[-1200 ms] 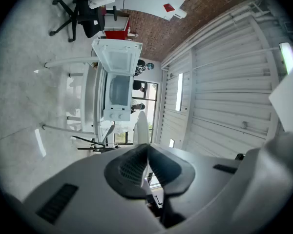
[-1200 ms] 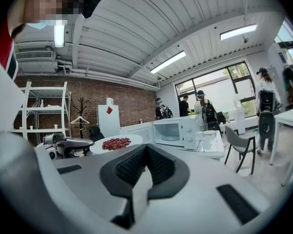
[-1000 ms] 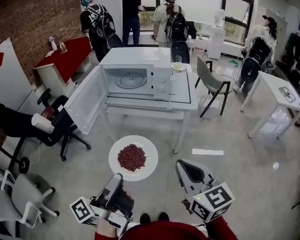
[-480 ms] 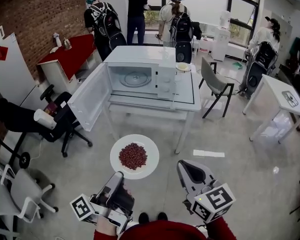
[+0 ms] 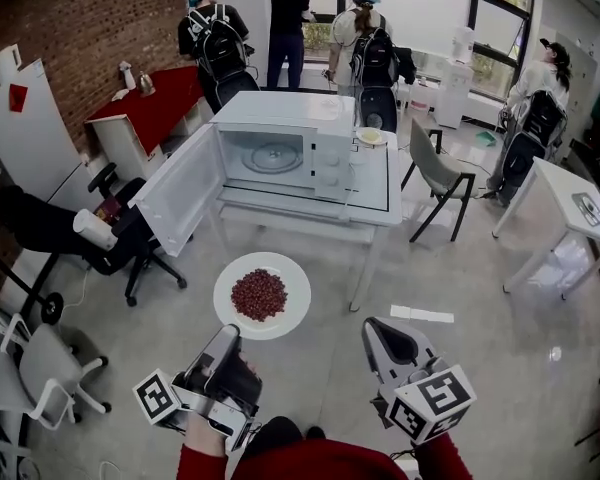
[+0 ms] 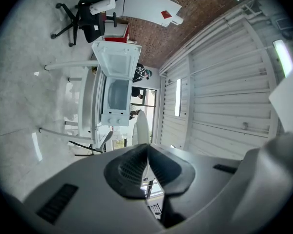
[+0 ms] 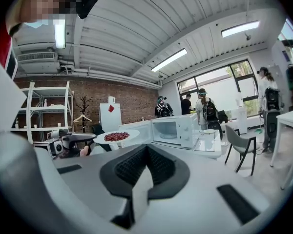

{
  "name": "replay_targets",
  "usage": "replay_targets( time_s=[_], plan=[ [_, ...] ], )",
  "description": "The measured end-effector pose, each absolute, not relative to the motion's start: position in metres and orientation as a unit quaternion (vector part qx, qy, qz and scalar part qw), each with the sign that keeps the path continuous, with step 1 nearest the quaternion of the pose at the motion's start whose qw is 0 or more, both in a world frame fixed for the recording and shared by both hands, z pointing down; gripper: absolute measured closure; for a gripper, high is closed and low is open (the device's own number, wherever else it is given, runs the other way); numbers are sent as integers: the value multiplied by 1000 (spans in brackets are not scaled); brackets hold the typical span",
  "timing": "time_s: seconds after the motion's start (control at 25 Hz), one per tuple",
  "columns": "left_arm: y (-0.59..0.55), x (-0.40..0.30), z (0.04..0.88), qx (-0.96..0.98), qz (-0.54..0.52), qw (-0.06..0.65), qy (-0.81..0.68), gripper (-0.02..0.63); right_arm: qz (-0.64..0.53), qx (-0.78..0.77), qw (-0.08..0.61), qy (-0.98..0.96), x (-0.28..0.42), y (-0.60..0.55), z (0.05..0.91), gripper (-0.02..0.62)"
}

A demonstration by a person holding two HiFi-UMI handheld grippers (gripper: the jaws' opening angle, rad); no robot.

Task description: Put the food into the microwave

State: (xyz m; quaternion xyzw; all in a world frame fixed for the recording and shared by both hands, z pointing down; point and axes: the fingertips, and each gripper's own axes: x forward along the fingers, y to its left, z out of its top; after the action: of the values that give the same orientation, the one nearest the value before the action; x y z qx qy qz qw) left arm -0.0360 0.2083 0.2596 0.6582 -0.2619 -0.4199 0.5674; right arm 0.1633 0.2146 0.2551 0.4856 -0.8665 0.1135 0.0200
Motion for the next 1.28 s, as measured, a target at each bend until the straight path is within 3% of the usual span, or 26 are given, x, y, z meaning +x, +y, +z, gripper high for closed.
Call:
replay_targets(
  time_s=[0.52,1.28],
  plan=[
    [165,-39,261,649,-437,561,-269,586,125,475,27,-870,163,173,266,581],
    [-61,-79,272,640,-426,586,-256,584,137,476,49,-867,100,-50,260,581]
  ],
)
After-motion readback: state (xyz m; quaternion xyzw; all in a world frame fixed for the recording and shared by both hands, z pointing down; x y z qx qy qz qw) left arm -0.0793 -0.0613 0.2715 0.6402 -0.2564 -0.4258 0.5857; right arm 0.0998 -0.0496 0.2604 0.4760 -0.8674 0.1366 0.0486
